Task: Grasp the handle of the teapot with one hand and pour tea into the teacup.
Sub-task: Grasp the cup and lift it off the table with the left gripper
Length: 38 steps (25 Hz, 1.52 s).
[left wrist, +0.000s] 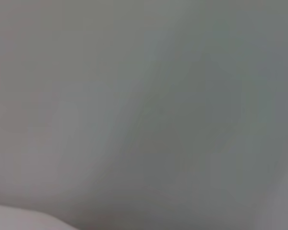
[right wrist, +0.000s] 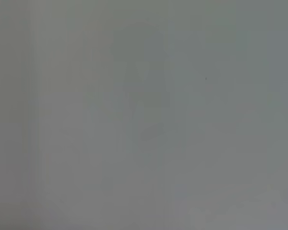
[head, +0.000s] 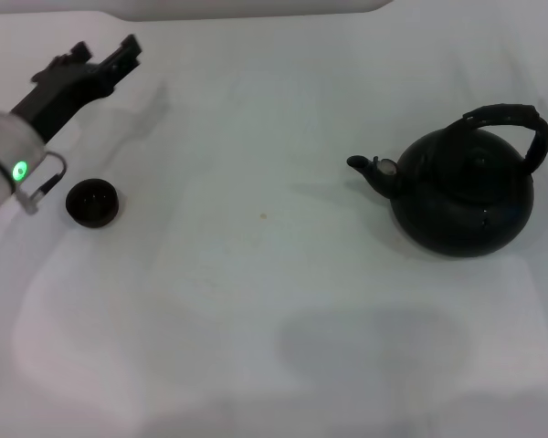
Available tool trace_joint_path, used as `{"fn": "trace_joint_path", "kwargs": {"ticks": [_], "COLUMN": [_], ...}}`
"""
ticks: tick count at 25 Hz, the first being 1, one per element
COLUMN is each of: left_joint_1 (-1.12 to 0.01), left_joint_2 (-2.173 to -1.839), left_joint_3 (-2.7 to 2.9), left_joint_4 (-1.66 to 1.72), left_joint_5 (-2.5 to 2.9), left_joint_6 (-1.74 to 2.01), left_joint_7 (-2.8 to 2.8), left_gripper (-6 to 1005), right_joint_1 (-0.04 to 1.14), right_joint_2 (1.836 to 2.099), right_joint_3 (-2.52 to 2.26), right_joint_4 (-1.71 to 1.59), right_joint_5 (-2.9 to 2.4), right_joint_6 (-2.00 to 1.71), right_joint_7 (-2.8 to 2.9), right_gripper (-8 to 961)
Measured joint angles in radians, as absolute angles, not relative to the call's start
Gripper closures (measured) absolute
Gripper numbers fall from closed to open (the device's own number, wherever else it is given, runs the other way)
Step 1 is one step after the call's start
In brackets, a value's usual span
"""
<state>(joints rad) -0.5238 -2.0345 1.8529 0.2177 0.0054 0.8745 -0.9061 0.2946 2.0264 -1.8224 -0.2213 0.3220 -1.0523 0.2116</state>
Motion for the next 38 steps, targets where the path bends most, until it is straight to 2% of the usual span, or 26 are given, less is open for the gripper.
{"fn": "trace_joint_path", "kwargs": {"ticks": [4, 14, 23, 33, 38], "left_joint_1": [-0.594, -0.792, -0.801, -0.803, -0.803], "left_joint_2": [-2.012, -1.909, -1.820, -1.766, -1.764], "left_joint_3": [1.855, 1.854, 1.845, 1.839, 1.736], "left_joint_4": [0.218, 0.237, 0.390, 0.464, 0.525], "left_joint_5": [0.123, 0.635, 1.035, 1.333, 1.617], "left_joint_6": [0.785, 0.689, 0.733, 0.831, 0.897], "left_joint_7": [-1.014, -1.490, -1.832, -2.157, -2.319], "left_gripper": [108, 108, 109, 109, 108], "right_joint_1": [0.294, 0.294, 0.294, 0.294, 0.296], "right_joint_2": [2.026, 2.025, 2.025, 2.025, 2.025], "right_joint_3": [-1.820, -1.822, -1.825, -1.825, -1.825], "right_joint_4": [-0.221, -0.221, -0.221, -0.221, -0.221], "right_joint_5": [0.322, 0.322, 0.314, 0.317, 0.317], "right_joint_6": [-1.049, -1.030, -1.022, -1.021, -1.021], "right_joint_7": [0.212, 0.212, 0.209, 0.210, 0.210], "right_gripper": [78, 78, 78, 77, 77]}}
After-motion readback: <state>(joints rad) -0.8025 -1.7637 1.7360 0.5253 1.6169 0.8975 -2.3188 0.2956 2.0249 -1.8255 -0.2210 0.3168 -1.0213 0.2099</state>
